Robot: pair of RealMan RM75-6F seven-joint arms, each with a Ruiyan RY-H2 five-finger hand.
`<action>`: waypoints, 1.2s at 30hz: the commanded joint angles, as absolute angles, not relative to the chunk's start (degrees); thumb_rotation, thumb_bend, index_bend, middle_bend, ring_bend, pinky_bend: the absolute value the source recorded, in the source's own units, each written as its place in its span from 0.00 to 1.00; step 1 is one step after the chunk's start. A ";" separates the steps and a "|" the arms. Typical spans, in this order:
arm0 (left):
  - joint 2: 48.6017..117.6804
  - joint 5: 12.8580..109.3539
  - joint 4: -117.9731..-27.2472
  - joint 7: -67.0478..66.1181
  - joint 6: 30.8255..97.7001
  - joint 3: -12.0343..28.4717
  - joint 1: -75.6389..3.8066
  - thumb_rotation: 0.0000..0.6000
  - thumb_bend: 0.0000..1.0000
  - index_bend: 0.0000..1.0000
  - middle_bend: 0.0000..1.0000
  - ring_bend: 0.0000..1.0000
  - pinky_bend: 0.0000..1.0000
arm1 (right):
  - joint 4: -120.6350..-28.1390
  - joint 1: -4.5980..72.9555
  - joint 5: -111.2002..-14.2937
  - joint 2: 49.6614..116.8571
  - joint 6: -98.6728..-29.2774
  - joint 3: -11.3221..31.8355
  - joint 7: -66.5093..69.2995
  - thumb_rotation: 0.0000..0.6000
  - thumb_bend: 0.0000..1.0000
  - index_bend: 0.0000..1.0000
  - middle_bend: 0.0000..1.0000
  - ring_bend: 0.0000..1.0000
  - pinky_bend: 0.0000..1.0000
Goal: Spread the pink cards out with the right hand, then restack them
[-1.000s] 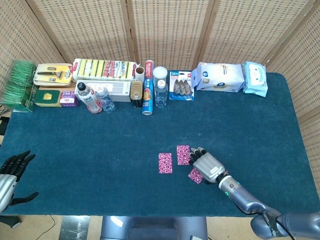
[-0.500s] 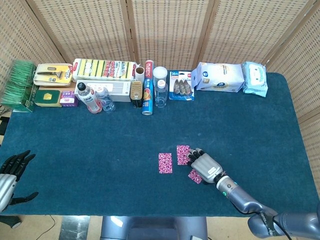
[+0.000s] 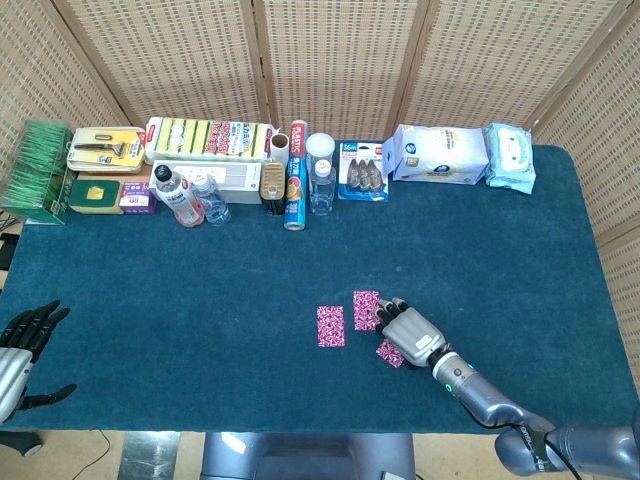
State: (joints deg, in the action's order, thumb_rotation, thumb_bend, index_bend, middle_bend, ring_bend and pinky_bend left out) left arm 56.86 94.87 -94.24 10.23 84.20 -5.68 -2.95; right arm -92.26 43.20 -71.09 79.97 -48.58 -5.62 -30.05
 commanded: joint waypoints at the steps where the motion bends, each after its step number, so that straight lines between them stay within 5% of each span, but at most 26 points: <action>1: 56.87 94.89 -94.22 10.26 84.26 -5.68 -2.93 1.00 0.05 0.00 0.00 0.00 0.00 | -92.17 43.04 -71.34 80.06 -48.57 -5.53 -29.81 1.00 0.13 0.36 0.13 0.08 0.13; 36: 56.86 95.38 -94.06 10.67 84.68 -5.91 -2.80 1.00 0.05 0.00 0.00 0.00 0.00 | -96.46 39.93 -78.97 77.43 -52.73 -5.08 -30.39 1.00 0.14 0.42 0.14 0.10 0.14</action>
